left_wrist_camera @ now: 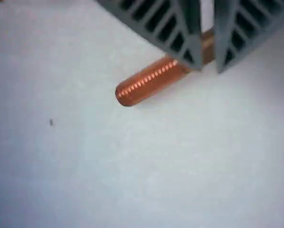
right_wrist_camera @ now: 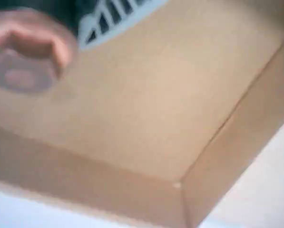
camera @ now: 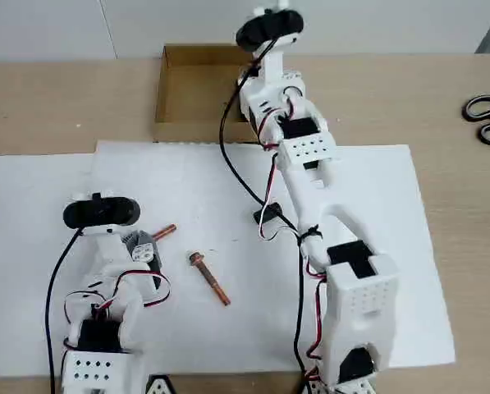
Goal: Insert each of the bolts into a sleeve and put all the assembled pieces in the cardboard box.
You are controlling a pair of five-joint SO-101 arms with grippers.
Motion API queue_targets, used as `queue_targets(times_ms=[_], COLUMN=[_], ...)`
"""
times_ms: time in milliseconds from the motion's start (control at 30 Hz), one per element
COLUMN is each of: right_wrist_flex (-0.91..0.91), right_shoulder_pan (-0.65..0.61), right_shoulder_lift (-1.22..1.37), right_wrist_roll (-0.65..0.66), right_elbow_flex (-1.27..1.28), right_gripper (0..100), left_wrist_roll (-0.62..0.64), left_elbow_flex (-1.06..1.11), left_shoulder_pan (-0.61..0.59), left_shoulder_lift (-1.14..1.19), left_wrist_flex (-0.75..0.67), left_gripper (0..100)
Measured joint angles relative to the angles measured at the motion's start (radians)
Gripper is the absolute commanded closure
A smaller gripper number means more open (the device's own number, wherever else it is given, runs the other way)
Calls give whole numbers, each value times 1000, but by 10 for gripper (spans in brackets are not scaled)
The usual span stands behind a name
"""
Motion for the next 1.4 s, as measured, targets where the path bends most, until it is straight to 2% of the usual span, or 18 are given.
queue_targets(times_ms=[267,500,733,900,1400], right_wrist_flex=[-117,-115,-64,-8,272], right_shoulder_pan=[-15,-15,-12,-18,-17], right_shoulder_lift=[87,110,109,91,-101], right_wrist_roll=[0,0,0,46,57], right_elbow_flex=[0,0,-20,-20,-21], right_gripper=[980,744,743,743,843], left_wrist_roll=[0,0,0,0,0], left_elbow_flex=[0,0,0,0,0], left_shoulder_pan=[0,0,0,0,0], left_shoulder_lift=[0,0,0,0,0], left_wrist_flex=[0,0,0,0,0], left_gripper=[994,994,994,994,994])
